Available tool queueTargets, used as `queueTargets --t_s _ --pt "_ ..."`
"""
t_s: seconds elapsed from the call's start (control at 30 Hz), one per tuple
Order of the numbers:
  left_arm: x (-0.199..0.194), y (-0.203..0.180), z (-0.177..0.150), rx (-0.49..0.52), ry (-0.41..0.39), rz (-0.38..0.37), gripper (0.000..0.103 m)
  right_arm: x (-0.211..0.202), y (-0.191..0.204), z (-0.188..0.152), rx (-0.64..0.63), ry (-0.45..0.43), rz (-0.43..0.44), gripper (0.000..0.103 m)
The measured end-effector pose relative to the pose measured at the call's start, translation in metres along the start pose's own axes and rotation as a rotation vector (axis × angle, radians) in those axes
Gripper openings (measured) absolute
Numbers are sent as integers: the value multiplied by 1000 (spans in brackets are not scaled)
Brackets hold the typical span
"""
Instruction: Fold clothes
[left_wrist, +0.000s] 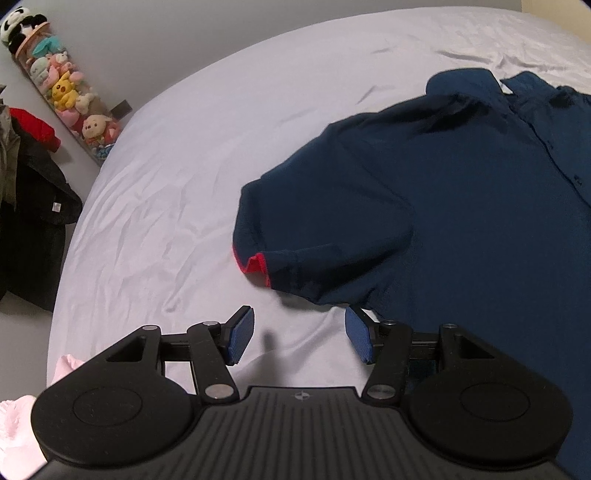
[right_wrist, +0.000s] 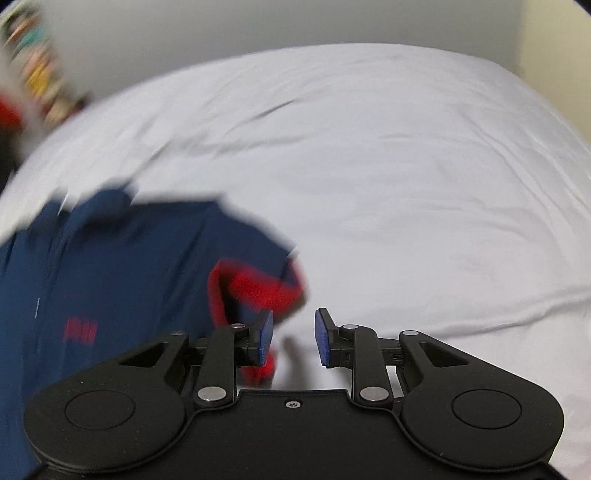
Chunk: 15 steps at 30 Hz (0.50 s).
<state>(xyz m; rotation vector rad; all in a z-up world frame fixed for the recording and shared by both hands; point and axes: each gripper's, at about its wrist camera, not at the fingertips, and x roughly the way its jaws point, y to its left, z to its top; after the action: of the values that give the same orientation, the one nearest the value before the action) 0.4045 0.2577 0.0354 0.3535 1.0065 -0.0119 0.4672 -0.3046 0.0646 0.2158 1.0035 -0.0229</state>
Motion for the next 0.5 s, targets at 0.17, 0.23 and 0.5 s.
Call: queueTargets --t_s 0.17,0.23,0.5 --pt "10 0 8 -28 -39 19 53 31 -16 9 191 10 35 24" --pt "10 2 13 -44 -77 41 53 43 -15 8 207 28 36 24" --pt "22 16 37 -193 -99 87 53 55 4 13 103 39 50 1"
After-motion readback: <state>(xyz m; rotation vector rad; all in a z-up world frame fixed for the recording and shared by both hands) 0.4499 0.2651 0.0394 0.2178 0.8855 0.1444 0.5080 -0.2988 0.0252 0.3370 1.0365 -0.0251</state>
